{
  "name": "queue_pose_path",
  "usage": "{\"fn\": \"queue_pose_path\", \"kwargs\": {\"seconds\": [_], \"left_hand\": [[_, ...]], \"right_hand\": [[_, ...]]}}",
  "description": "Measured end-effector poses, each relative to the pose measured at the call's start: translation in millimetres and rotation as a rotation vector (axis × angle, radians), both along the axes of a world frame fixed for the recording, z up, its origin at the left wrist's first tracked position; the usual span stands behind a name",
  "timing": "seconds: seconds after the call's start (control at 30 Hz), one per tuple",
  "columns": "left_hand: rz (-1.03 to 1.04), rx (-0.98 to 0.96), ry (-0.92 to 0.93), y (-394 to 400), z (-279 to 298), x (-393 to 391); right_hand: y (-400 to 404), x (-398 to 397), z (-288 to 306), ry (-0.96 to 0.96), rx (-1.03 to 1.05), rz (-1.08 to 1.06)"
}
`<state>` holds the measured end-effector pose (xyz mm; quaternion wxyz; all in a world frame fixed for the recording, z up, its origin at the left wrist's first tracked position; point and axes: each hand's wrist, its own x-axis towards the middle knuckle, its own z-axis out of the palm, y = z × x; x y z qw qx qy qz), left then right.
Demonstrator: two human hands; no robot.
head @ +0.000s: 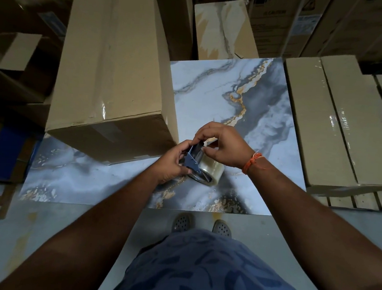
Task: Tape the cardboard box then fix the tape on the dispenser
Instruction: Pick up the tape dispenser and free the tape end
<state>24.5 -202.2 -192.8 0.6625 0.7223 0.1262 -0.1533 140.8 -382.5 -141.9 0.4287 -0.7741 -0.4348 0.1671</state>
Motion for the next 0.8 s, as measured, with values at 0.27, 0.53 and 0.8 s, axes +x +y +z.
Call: {"fn": "queue_pose_path", "kwargs": {"seconds": [0.27, 0.53, 0.8], "left_hand": [[-0.002, 0.009, 0.009, -1, 1, -2], [0.02, 0.012, -0.005, -2, 3, -4], [0.018, 0.012, -0.004, -3, 6, -5]], "right_hand": [[-5, -6, -9, 0.047, 0.004, -0.03], [-18, -12, -17, 0.127, 0.004, -0.123], [-20, -16, -17, 0.221, 0.061, -0.165]]}}
